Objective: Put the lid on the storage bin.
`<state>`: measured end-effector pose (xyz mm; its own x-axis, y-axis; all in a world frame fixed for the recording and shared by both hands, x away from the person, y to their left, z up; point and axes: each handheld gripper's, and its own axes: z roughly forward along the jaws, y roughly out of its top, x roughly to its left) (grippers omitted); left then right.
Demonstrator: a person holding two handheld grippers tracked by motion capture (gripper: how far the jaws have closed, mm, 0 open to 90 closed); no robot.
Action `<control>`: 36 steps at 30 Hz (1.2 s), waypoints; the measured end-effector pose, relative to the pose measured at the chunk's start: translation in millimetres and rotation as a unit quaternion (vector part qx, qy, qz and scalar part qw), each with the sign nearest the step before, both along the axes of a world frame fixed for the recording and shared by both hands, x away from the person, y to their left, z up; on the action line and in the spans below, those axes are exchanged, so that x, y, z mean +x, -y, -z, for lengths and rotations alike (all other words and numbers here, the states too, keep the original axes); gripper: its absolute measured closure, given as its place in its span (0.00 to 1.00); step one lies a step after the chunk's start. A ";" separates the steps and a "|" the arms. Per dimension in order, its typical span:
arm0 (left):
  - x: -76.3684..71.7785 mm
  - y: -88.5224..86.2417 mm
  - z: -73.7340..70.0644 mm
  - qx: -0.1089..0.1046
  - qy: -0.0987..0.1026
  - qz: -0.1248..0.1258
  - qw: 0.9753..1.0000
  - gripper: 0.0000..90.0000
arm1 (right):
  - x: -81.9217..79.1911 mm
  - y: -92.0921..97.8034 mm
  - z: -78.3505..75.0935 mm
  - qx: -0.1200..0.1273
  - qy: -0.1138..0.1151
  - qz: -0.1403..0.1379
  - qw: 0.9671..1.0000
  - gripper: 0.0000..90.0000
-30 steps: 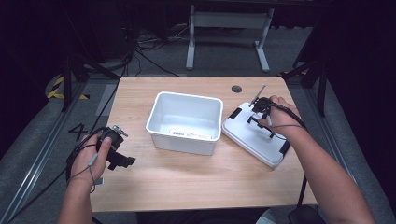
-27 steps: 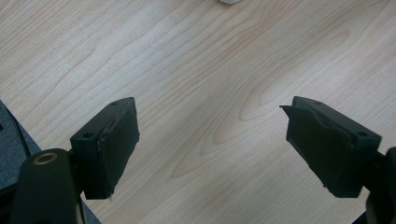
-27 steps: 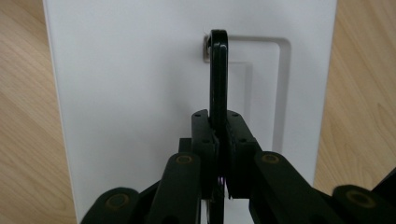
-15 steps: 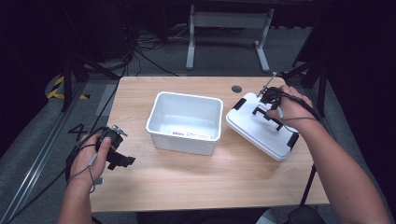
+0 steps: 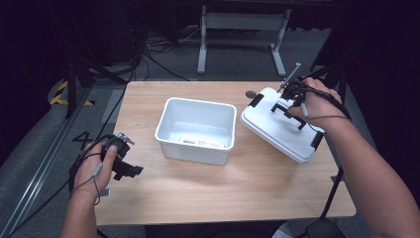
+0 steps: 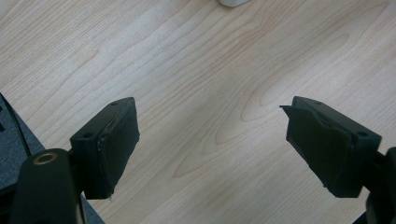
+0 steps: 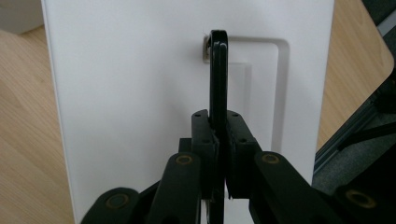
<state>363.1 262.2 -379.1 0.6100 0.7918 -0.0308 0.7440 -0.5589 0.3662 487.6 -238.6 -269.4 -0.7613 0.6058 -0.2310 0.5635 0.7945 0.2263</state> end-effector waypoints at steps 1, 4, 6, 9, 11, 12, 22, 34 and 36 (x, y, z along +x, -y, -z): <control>-0.2 -0.2 -0.2 0.001 0.001 0.000 1.000 0.20 | -0.2 -1.6 -3.8 0.002 0.002 -0.003 1.000 0.95; -1.1 -1.4 -0.4 -0.001 0.003 0.002 1.000 0.20 | -0.4 -7.1 -12.9 0.007 0.006 -0.011 1.000 0.95; -2.4 -2.9 0.0 -0.002 0.003 0.000 1.000 0.20 | -1.2 -14.3 -19.7 0.010 0.008 -0.021 1.000 0.95; -4.2 -5.4 0.5 -0.002 0.003 -0.005 1.000 0.20 | -2.2 -25.2 -27.0 0.010 0.012 -0.036 0.999 0.95; -5.1 -6.5 0.7 -0.003 0.004 -0.006 1.000 0.20 | -2.7 -32.3 -30.8 0.013 0.015 -0.046 0.999 0.95; -5.7 -6.6 0.6 -0.003 0.005 -0.006 1.000 0.20 | -3.0 -36.7 -32.6 0.014 0.014 -0.050 0.999 0.95; -5.7 -7.9 0.5 -0.006 0.005 -0.005 1.000 0.20 | -6.4 -86.0 -45.0 0.012 0.018 -0.105 0.994 0.95; -0.1 -8.8 1.0 -0.009 0.005 0.001 1.000 0.20 | -13.3 -142.1 -45.8 -0.007 0.027 -0.162 0.986 0.95; 1.1 -8.9 2.2 -0.006 0.004 0.000 1.000 0.20 | -14.8 -150.6 -46.7 -0.012 0.030 -0.169 0.985 0.95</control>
